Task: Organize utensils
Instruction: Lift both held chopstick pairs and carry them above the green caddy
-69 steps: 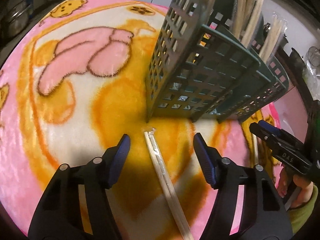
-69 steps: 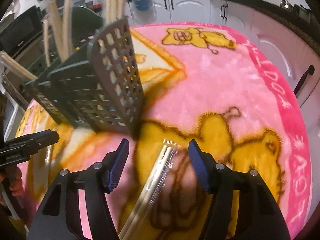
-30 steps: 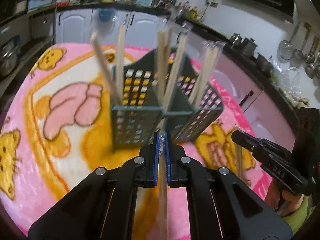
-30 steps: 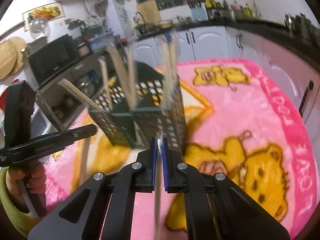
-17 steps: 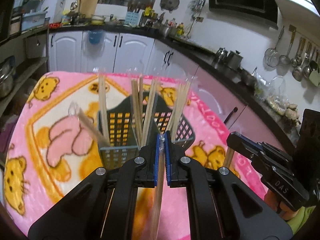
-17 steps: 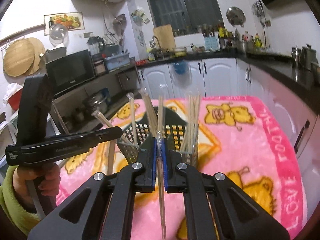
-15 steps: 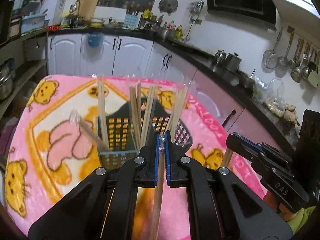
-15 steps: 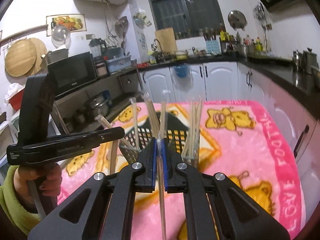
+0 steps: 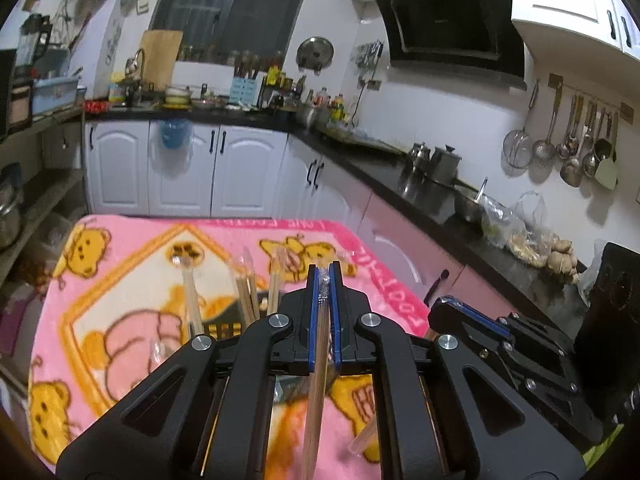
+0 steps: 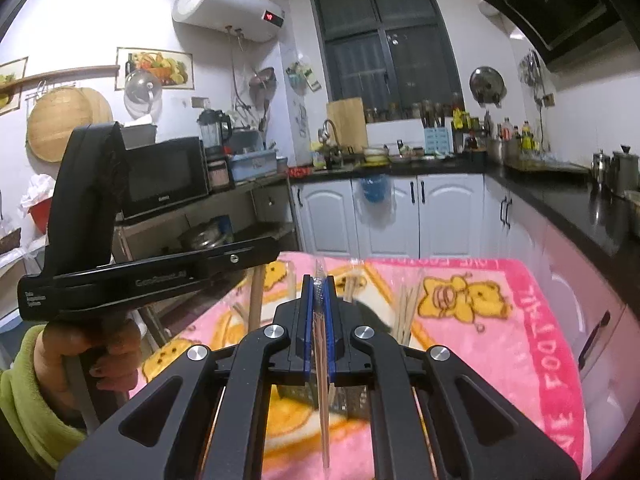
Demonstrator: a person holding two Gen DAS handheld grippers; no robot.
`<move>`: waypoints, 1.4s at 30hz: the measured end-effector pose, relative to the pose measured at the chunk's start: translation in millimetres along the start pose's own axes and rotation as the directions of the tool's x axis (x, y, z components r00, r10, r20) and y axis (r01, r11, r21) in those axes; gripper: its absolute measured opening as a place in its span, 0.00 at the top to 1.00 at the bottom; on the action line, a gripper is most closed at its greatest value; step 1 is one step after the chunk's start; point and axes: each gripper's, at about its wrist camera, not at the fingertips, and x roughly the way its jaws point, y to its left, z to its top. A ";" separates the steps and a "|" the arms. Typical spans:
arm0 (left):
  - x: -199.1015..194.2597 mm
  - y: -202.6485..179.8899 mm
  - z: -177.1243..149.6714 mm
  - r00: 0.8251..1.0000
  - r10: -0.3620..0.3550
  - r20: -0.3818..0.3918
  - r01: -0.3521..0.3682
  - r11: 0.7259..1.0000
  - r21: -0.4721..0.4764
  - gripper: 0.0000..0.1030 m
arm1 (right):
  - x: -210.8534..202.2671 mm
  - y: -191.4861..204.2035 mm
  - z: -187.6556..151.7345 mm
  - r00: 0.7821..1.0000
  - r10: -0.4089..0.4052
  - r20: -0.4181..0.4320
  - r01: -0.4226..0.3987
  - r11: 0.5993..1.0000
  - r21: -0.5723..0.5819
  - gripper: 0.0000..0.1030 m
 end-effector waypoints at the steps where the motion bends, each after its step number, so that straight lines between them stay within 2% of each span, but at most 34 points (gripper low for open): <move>1: -0.4 -1.1 3.5 1.000 0.002 0.007 -0.002 1.000 0.003 0.98 | 0.2 1.9 2.8 1.000 0.001 0.006 -0.001 1.000 -0.006 0.95; 10: 0.0 -2.2 33.4 0.998 0.011 0.057 -0.011 1.000 0.013 0.98 | 7.6 7.6 21.9 0.998 -0.008 0.064 0.010 0.999 -0.038 0.95; 18: 0.2 5.0 56.8 0.993 0.036 0.115 -0.038 0.999 0.014 0.97 | 13.6 -4.9 40.4 0.991 -0.025 0.128 0.030 0.999 -0.034 0.95; 24: 5.1 17.0 67.8 0.987 0.054 0.151 -0.052 0.998 -0.020 0.97 | 26.7 -16.9 53.0 0.987 -0.050 0.153 0.056 0.998 -0.032 0.95; 33: 17.8 30.9 72.6 0.973 0.131 0.192 -0.126 0.991 -0.038 0.97 | 47.5 -27.9 60.9 0.984 -0.063 0.167 0.068 0.998 -0.020 0.95; 42: 41.9 43.1 65.6 0.973 0.168 0.159 -0.164 0.986 -0.037 0.97 | 70.1 -33.3 62.7 0.986 -0.073 0.149 0.078 0.997 -0.029 0.95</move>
